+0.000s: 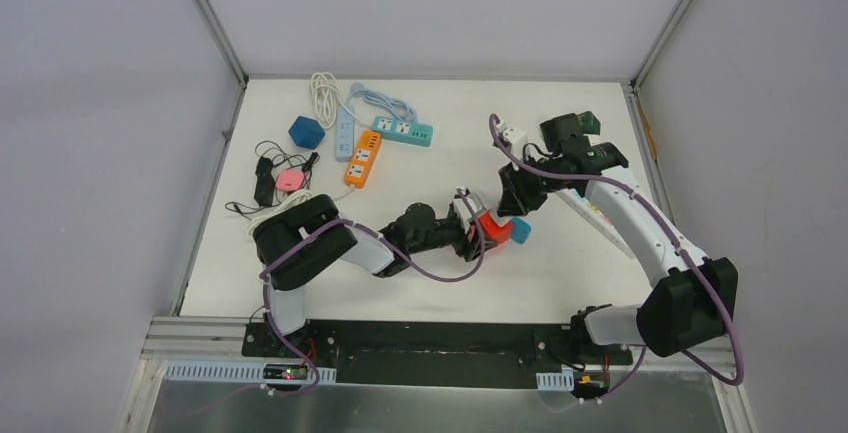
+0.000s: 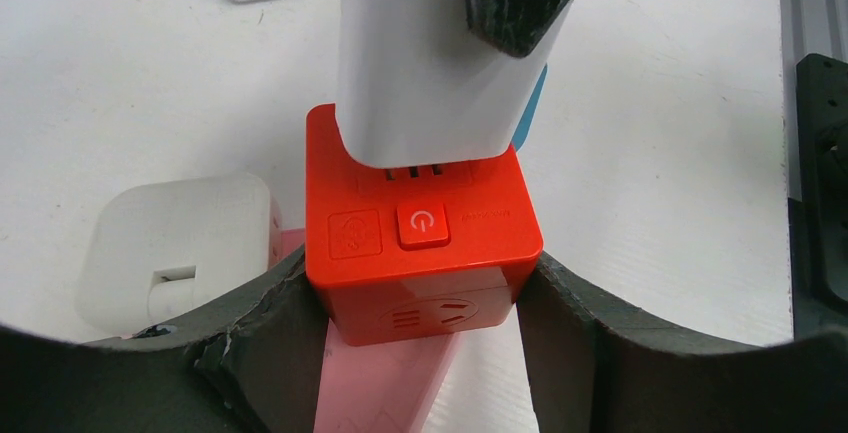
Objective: Pull the plug off the socket
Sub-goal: Remove the plug from the socket, then place the plug at the center of the board.
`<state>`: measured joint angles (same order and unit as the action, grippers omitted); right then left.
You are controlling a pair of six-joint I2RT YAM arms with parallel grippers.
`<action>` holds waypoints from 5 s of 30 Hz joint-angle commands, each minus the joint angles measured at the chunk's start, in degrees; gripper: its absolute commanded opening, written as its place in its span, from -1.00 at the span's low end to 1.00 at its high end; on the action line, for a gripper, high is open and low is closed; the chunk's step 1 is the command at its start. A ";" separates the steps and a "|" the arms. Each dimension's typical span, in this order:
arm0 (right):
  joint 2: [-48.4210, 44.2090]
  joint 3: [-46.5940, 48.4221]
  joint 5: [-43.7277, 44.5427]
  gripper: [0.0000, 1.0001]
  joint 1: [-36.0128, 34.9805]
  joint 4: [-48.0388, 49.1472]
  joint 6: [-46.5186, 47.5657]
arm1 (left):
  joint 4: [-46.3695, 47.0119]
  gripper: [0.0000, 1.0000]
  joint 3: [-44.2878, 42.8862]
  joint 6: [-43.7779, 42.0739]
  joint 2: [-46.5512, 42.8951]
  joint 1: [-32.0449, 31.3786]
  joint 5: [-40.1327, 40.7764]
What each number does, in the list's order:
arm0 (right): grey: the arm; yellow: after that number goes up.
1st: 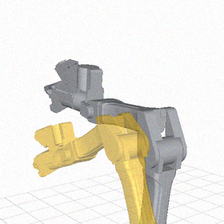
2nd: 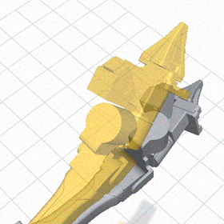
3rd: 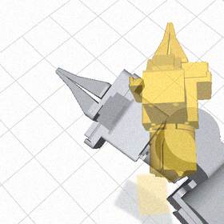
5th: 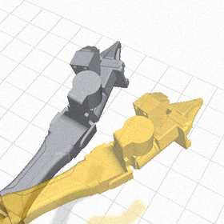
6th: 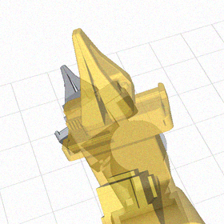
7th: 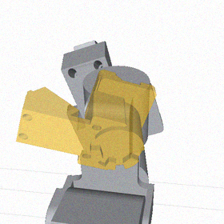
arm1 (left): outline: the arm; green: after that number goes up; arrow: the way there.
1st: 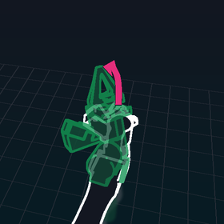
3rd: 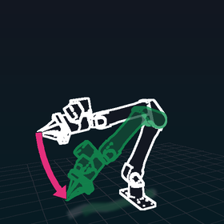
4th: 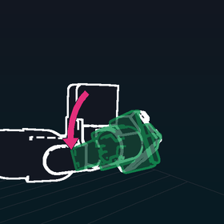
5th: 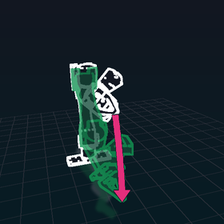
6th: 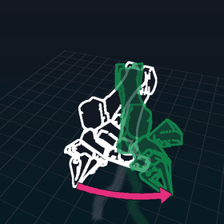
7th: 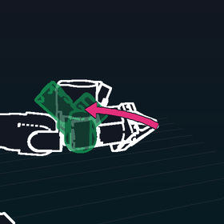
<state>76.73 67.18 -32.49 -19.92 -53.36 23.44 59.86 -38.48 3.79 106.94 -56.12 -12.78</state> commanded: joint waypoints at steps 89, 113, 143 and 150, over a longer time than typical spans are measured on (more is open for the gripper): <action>5.82 -2.13 -27.94 -1.00 6.98 9.55 -15.43 | -11.54 0.91 0.38 9.84 -23.66 1.17 2.68; 6.70 -3.21 -30.10 -0.67 7.46 12.14 -18.80 | -12.38 -0.96 -3.87 8.98 -17.05 -0.98 5.59; 2.06 -1.44 -26.15 0.86 11.84 6.02 -8.89 | -55.91 -1.00 1.93 13.57 -40.95 13.18 3.05; 2.42 -1.44 -24.24 0.87 11.85 5.89 -7.99 | -61.41 -1.00 8.78 18.49 -48.97 16.11 14.15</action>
<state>80.64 63.86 -57.78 -8.36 -47.72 13.37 3.73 -32.53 18.68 60.64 -41.74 -5.98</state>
